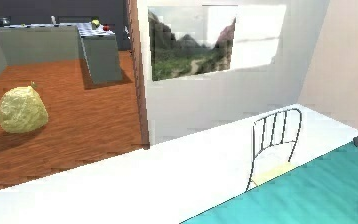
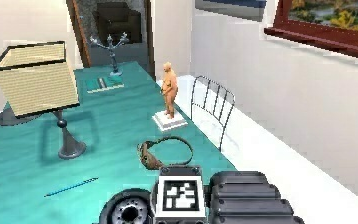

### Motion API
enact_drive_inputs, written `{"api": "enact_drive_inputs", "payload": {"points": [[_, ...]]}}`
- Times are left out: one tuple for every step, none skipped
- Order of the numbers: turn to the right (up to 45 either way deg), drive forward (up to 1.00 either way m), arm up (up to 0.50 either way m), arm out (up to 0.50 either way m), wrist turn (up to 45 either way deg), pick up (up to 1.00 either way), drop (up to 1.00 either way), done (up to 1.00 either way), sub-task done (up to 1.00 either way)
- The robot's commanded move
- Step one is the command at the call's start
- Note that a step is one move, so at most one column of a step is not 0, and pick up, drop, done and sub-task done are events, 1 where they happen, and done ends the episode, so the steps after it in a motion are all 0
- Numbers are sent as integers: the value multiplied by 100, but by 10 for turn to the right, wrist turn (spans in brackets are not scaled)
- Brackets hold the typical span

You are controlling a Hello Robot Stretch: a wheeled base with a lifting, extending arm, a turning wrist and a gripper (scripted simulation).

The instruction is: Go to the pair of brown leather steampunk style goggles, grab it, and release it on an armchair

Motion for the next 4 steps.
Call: {"api": "enact_drive_inputs", "payload": {"points": [[0,0,0,30,0,0,0,0,0],[0,0,0,0,450,0,0,0,0],[0,0,0,0,450,0,0,0,0],[0,0,0,0,450,0,0,0,0]]}}
